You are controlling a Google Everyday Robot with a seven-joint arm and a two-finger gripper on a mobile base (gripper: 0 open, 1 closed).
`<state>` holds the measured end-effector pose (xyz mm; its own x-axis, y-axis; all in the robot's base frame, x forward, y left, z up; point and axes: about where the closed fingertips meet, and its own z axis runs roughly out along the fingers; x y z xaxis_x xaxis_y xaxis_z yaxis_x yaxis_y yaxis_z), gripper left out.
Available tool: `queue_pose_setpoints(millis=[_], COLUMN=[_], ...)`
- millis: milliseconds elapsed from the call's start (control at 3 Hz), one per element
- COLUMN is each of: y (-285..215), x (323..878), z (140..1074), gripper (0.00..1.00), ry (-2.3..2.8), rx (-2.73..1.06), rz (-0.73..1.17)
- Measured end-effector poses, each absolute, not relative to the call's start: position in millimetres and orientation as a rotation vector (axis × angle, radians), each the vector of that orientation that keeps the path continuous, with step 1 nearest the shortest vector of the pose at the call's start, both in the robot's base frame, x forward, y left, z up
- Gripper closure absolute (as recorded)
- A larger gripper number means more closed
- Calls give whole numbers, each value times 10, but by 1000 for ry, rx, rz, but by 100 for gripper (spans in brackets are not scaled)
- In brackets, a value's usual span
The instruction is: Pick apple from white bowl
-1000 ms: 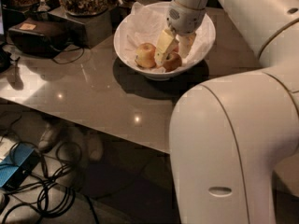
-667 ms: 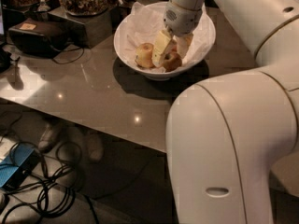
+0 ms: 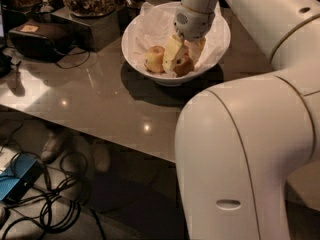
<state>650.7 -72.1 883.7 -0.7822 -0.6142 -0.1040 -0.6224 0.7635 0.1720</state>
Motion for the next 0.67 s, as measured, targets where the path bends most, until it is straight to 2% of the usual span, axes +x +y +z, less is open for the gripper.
queue_pose_setpoints(millis=[667], y=[-761], x=[6524], z=[8667], gripper=[36], ry=[2929], rx=[-1027], rz=[345])
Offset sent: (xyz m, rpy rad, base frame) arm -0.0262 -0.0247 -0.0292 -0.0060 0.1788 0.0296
